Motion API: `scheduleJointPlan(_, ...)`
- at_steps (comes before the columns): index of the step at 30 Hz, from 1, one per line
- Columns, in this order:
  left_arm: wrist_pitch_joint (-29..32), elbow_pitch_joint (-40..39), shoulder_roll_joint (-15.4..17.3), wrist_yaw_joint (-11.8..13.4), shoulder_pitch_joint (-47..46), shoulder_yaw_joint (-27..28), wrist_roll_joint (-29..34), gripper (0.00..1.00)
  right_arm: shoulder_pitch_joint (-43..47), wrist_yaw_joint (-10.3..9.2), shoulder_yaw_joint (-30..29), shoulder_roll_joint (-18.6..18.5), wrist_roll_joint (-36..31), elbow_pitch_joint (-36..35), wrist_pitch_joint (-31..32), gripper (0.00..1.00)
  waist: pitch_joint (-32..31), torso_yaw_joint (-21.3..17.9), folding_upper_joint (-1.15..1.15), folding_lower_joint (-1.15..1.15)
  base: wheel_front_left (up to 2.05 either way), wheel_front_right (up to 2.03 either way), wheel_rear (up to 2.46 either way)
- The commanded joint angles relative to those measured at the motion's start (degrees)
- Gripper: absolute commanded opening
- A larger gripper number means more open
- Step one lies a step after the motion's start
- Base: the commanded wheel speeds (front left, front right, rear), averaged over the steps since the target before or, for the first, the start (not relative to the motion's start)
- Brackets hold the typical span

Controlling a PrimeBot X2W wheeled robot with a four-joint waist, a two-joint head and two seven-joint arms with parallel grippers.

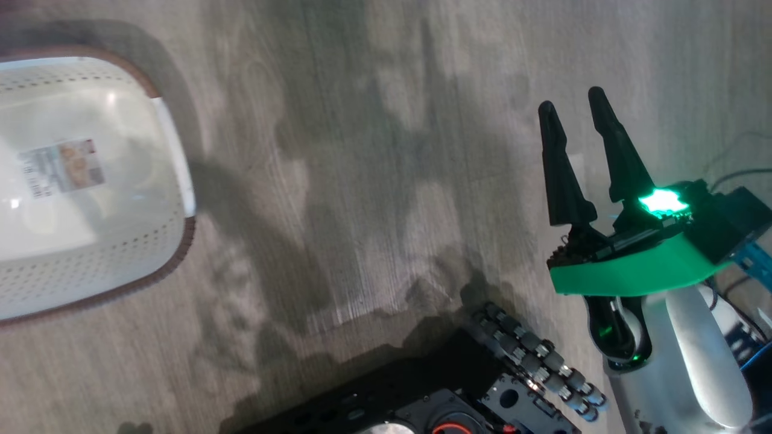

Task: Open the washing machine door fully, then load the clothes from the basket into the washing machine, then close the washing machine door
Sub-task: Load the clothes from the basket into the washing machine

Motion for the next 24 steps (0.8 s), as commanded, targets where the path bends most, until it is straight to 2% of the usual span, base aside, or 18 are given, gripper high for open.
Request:
scheduleJointPlan(1,-1.2,-0.8,2.8,0.0,-3.5,0.4,0.3,0.00,1.0,0.41,1.2,-0.2,0.7,-1.4,-0.5,1.00,0.9,-1.1,0.00,-0.01,0.00,0.00,0.00)
scheduleJointPlan(8,-1.3,6.0,0.2,0.0,-5.9,-3.5,0.6,0.00,0.2,0.41,2.2,-0.2,1.6,-1.3,-0.5,1.00,2.0,-1.8,0.00,-0.01,0.00,0.00,0.00)
scheduleJointPlan(21,0.0,17.0,-0.4,-0.1,-11.3,-8.6,2.2,0.00,-1.1,0.41,2.7,-0.2,2.0,-1.1,-0.5,1.00,3.5,-3.7,0.00,-0.01,0.00,0.00,0.00)
scheduleJointPlan(22,-0.1,17.7,-0.4,-0.1,-11.8,-8.8,2.3,0.09,-1.1,0.41,2.8,-0.2,2.0,-1.1,-0.5,1.00,3.6,-3.8,0.00,-0.01,0.00,0.00,0.00)
scheduleJointPlan(24,-1.1,18.7,-0.6,1.1,-13.0,-8.4,2.1,1.00,-1.2,0.41,2.9,-0.2,2.1,-1.1,-0.5,1.00,3.7,-3.9,0.00,-0.01,0.00,0.00,0.00)
